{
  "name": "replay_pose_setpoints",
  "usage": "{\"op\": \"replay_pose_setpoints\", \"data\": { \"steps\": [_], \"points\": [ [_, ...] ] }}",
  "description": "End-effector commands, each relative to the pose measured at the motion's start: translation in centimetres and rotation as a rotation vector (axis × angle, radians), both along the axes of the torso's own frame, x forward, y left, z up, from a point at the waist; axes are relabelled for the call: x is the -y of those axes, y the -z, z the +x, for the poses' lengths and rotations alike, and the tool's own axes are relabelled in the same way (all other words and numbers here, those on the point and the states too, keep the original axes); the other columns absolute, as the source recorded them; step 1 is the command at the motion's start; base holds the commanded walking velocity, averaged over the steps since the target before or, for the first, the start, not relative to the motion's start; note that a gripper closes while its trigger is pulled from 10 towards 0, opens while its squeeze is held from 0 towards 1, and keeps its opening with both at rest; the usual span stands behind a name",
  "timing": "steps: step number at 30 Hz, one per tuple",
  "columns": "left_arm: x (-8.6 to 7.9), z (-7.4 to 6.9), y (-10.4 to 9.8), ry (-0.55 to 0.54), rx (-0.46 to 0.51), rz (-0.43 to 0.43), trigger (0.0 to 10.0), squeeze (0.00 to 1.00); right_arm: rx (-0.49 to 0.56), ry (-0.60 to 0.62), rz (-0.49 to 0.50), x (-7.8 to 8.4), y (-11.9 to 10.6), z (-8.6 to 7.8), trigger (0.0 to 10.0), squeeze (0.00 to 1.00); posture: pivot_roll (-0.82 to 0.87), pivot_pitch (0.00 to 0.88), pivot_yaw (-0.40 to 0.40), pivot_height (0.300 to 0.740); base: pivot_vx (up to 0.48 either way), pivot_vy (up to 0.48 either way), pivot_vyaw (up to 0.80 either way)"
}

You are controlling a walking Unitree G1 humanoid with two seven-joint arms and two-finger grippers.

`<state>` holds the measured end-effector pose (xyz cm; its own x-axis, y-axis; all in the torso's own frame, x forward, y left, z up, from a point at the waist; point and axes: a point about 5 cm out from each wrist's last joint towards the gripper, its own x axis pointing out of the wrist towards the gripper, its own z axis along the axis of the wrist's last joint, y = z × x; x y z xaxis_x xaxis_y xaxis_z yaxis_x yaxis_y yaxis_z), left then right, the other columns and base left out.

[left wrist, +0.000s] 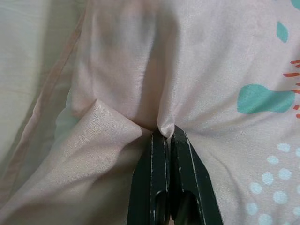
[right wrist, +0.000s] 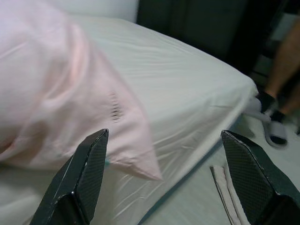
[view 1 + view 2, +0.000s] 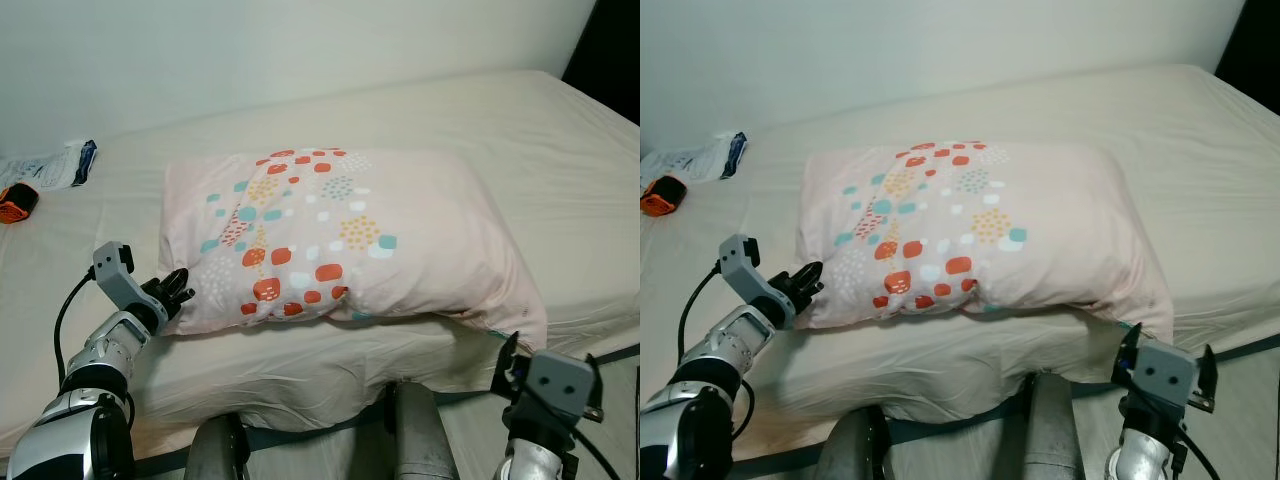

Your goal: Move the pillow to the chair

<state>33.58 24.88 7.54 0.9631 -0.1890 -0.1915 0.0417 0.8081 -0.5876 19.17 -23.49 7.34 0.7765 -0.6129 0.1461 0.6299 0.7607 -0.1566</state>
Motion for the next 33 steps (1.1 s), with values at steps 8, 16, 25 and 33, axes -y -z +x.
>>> {"op": "replay_pose_setpoints", "data": {
  "steps": [8,16,25,33],
  "points": [
    [-1.1,0.0,-0.8,-0.014,0.048,-0.032,9.9,1.0,0.023,-0.041,0.053,-0.6,-0.7,0.9,10.0,0.0,-0.11,0.113,0.092,0.565,0.0,0.0,0.0],
    [-3.1,-0.2,-0.9,-0.179,0.002,-0.032,10.0,1.0,0.012,-0.1,0.075,-1.1,-0.6,1.3,10.0,0.0,-0.12,0.118,0.083,0.565,0.0,0.0,0.0],
    [-3.7,0.8,-2.5,-0.285,0.044,-0.107,10.0,1.0,-0.006,-0.193,0.155,-1.8,-0.5,2.7,10.0,0.0,-0.13,0.13,0.083,0.565,0.0,0.0,0.0],
    [-1.1,2.1,-2.8,-0.193,-0.01,-0.05,10.0,0.66,-0.026,-0.166,0.103,-1.0,-0.8,2.3,10.0,0.0,-0.14,0.147,0.084,0.565,0.0,0.0,0.0]
  ]
}}
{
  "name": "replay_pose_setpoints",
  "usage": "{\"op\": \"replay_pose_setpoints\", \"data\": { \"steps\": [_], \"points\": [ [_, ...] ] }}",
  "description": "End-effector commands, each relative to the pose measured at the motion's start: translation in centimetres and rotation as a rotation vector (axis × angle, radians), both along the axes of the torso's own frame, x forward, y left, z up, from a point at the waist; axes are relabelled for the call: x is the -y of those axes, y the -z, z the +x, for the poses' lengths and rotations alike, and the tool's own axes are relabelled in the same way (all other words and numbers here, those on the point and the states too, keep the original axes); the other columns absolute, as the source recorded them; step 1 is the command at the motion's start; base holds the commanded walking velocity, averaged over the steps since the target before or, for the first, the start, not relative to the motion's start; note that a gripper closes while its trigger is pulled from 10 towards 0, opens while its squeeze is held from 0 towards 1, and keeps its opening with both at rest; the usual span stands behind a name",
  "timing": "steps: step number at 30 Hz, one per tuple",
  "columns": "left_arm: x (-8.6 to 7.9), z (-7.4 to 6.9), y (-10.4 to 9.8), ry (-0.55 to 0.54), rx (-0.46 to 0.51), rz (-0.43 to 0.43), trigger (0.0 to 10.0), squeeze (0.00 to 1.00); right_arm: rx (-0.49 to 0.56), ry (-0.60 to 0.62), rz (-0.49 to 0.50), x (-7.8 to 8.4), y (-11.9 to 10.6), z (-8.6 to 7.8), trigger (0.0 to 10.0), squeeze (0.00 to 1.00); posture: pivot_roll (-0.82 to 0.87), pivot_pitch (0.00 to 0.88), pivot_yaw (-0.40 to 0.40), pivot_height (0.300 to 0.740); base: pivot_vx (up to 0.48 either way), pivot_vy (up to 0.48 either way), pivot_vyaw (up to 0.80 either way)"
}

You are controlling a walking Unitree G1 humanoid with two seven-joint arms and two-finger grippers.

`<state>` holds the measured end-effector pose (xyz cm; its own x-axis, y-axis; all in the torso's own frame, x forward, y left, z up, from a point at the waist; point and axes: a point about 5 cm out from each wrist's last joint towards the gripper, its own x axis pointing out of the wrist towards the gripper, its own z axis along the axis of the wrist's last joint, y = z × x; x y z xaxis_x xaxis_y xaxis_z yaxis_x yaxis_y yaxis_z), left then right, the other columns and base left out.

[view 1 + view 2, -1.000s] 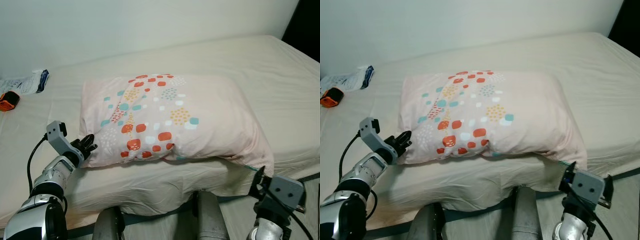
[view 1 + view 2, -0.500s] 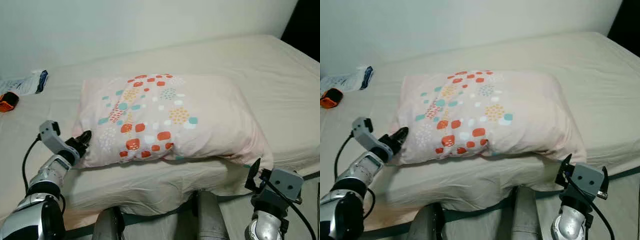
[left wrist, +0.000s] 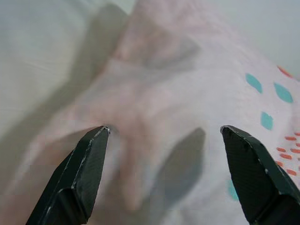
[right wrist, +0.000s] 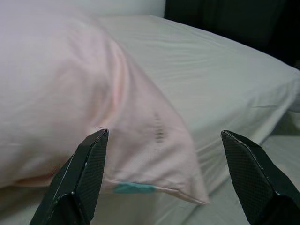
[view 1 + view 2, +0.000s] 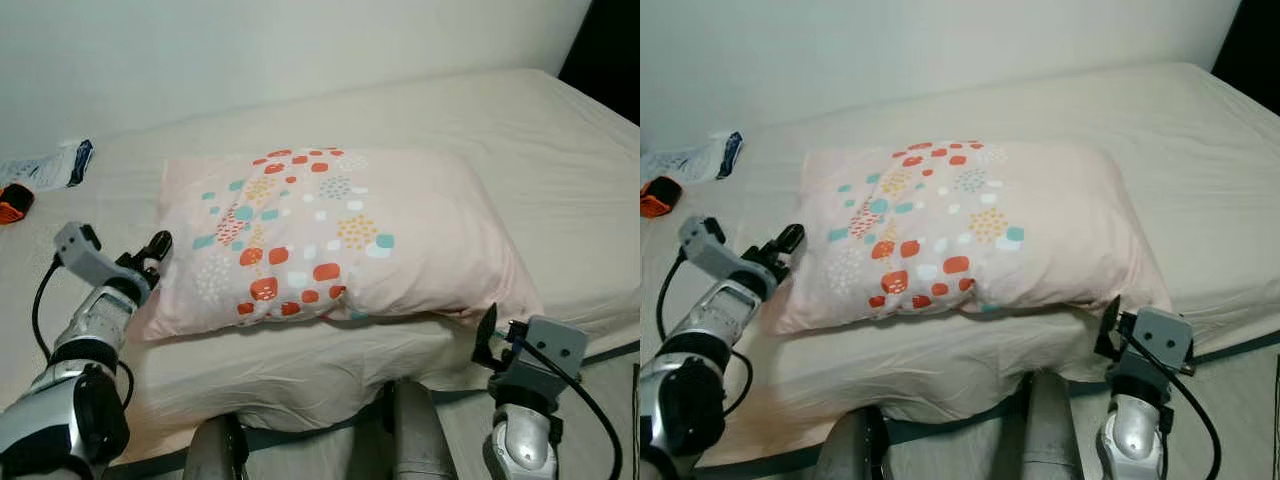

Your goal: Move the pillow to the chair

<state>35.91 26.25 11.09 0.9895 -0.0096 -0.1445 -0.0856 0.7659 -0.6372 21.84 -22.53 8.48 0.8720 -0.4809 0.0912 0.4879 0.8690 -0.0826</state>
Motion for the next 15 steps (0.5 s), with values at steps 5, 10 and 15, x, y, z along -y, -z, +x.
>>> {"op": "replay_pose_setpoints", "data": {
  "steps": [5,10,15],
  "points": [
    [0.94,-0.16,1.39,-0.012,-0.112,0.019,10.0,0.0,-0.023,0.007,0.017,0.1,0.35,-0.49,10.0,0.0,-0.15,0.15,0.082,0.565,0.0,0.0,0.0],
    [0.64,0.0,1.3,-0.106,-0.144,0.076,10.0,0.0,-0.021,-0.007,0.005,0.34,0.09,-0.52,10.0,0.0,-0.16,0.154,0.085,0.565,0.0,0.0,0.0],
    [0.31,0.06,1.05,-0.131,-0.151,0.105,10.0,0.0,-0.025,-0.013,-0.007,0.45,0.09,-0.62,10.0,0.0,-0.16,0.156,0.082,0.565,0.0,0.0,0.0]
  ]
}}
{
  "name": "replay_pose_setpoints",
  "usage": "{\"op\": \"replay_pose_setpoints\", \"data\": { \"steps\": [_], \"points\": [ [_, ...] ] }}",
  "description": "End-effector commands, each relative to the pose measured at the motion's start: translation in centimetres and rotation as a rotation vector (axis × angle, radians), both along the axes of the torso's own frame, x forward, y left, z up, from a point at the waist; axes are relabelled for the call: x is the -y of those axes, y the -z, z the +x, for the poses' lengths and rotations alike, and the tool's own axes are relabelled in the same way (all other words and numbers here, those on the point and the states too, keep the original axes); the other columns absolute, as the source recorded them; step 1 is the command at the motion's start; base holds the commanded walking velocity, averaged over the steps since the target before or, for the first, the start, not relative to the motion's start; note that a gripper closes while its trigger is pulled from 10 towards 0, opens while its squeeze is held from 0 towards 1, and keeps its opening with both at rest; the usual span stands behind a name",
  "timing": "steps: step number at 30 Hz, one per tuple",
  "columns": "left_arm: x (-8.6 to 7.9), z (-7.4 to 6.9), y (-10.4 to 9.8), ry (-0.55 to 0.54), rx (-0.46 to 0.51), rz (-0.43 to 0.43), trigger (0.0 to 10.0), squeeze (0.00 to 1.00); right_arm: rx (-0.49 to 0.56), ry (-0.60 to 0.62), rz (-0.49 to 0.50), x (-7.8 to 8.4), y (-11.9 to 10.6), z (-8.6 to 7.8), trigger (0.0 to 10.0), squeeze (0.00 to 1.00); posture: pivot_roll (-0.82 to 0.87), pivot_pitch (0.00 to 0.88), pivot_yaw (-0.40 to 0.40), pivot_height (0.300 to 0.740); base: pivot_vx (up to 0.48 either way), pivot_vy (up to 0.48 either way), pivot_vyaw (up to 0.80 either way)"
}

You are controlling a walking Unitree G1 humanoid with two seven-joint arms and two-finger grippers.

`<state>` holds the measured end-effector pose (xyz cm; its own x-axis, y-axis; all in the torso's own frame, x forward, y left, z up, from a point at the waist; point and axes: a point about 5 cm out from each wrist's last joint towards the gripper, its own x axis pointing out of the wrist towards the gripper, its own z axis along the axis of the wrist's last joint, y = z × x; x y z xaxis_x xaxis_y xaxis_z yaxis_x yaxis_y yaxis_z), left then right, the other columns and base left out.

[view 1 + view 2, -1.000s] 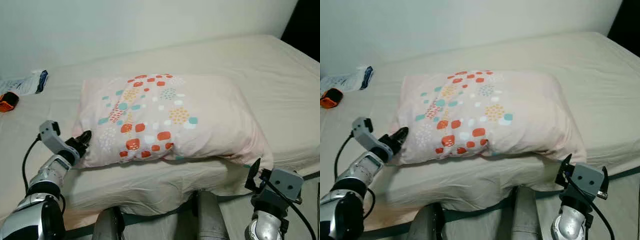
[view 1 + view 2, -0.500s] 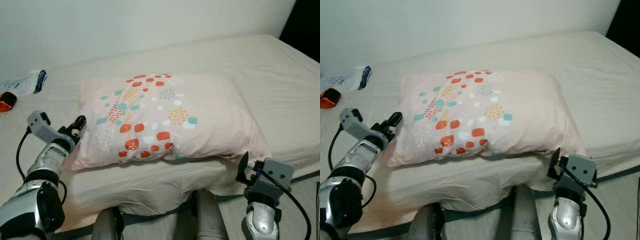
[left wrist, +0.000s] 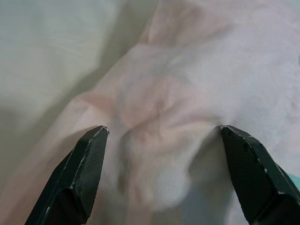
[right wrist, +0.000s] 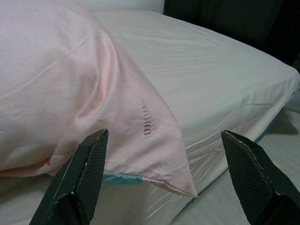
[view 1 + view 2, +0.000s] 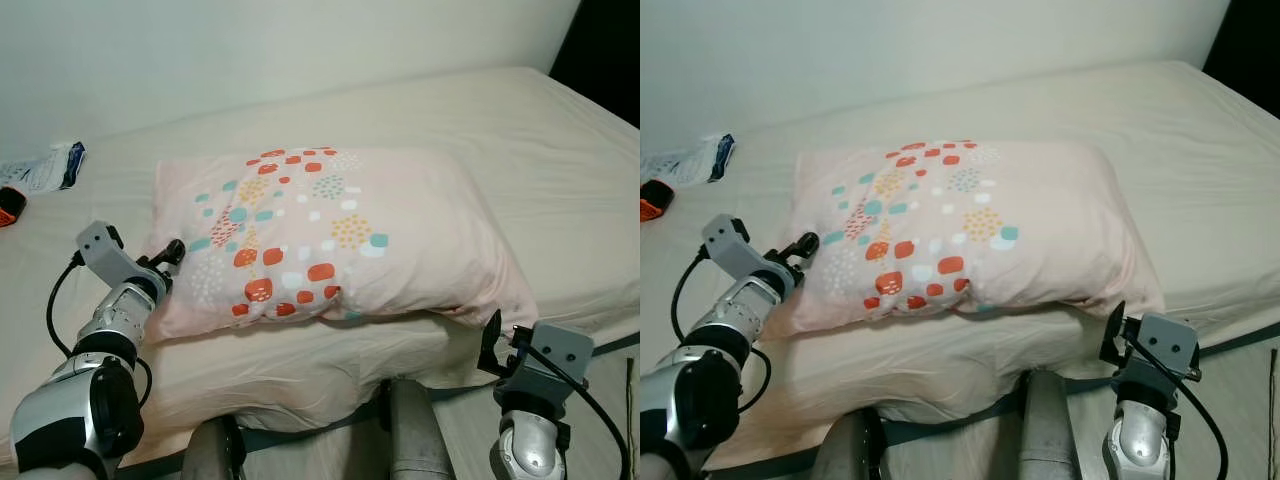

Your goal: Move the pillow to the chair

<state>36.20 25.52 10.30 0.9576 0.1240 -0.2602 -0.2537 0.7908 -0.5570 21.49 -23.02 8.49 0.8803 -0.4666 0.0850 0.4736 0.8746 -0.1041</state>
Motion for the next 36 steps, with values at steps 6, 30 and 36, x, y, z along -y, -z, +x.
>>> {"op": "replay_pose_setpoints", "data": {
  "steps": [6,30,36],
  "points": [
    [0.0,-0.6,1.2,0.006,-0.098,0.163,10.0,0.0,-0.017,-0.01,0.016,-0.3,0.3,-0.2,10.0,0.0,-0.16,0.159,0.077,0.565,0.0,0.0,0.0],
    [9.0,0.0,2.5,0.347,-0.039,-0.34,10.0,0.0,-0.07,-0.106,0.116,-1.0,1.2,1.1,10.0,0.0,-0.16,0.149,0.065,0.565,0.0,0.0,0.0],
    [8.8,0.0,2.2,0.358,-0.006,-0.345,0.0,0.0,-0.098,-0.119,0.153,-0.9,1.7,1.5,10.0,0.0,-0.16,0.142,0.059,0.565,0.0,0.0,0.0]
  ]
}}
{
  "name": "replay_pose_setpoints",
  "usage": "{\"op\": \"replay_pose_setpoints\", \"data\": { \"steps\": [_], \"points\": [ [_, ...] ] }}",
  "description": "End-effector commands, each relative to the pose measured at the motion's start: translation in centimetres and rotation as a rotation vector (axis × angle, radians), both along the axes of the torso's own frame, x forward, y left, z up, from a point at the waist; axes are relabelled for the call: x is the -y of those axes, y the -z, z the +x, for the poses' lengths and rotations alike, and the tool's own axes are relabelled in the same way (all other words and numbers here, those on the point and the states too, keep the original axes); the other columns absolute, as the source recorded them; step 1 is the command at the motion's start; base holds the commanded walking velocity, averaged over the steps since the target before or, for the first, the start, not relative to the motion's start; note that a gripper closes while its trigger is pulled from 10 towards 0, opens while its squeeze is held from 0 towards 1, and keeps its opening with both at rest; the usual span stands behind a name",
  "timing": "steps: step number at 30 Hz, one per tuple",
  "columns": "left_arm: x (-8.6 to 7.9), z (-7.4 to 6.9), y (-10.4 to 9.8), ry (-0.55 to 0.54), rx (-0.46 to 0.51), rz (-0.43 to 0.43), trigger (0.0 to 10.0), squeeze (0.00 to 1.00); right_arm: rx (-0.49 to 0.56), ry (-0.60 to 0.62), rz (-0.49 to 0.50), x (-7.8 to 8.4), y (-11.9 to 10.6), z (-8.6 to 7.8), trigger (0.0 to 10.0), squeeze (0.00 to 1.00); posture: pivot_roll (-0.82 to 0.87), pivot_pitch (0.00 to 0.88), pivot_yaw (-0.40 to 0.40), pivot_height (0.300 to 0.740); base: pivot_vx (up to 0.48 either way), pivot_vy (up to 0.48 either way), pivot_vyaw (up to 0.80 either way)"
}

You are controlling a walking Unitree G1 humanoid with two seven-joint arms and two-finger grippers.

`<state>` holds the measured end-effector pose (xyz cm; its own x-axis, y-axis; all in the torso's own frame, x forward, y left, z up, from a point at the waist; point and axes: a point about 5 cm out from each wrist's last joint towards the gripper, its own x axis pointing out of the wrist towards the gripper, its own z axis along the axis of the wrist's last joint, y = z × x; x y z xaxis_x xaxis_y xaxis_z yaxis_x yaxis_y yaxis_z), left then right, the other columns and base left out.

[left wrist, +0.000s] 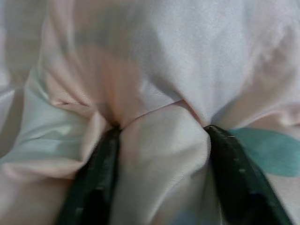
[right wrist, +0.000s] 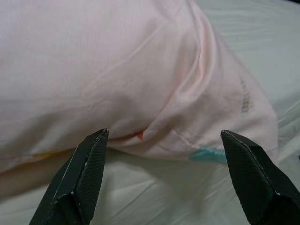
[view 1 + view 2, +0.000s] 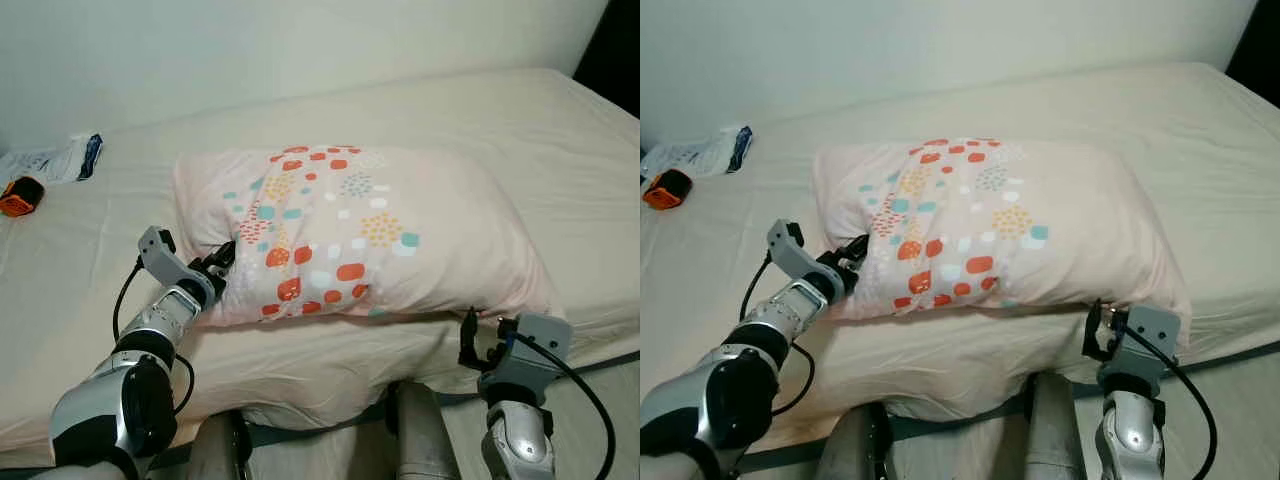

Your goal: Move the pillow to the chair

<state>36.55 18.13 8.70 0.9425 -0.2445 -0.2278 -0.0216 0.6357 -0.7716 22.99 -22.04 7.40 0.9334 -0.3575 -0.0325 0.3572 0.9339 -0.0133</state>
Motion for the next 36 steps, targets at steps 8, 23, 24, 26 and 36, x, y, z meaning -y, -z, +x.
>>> {"op": "replay_pose_setpoints", "data": {
  "steps": [8,23,24,26,36],
  "points": [
    [1.1,-0.4,0.6,0.098,0.004,0.013,0.0,0.0,-0.032,0.006,0.011,0.3,0.5,0.2,10.0,0.0,-0.15,0.134,0.055,0.565,0.0,0.0,0.0],
    [-4.3,-0.9,-1.7,0.135,0.17,0.052,0.0,0.0,-0.023,-0.025,0.005,-0.2,0.5,1.1,10.0,0.0,-0.14,0.107,0.064,0.565,0.0,0.0,0.0],
    [-6.2,-1.6,-2.4,0.179,0.219,0.024,0.0,0.0,-0.019,-0.029,0.004,-0.3,0.4,1.2,10.0,0.0,-0.14,0.103,0.065,0.565,0.0,0.0,0.0],
    [-8.0,-2.4,-2.9,0.203,0.247,0.016,0.0,0.0,-0.012,-0.033,0.005,-0.5,0.4,1.3,10.0,0.0,-0.13,0.097,0.066,0.565,0.0,0.0,0.0],
    [-14.3,-6.8,-3.8,0.261,0.269,0.021,0.0,0.0,0.01,-0.047,0.002,-0.8,0.2,1.8,10.0,0.0,-0.12,0.089,0.072,0.565,0.0,0.0,0.0]
  ]
}}
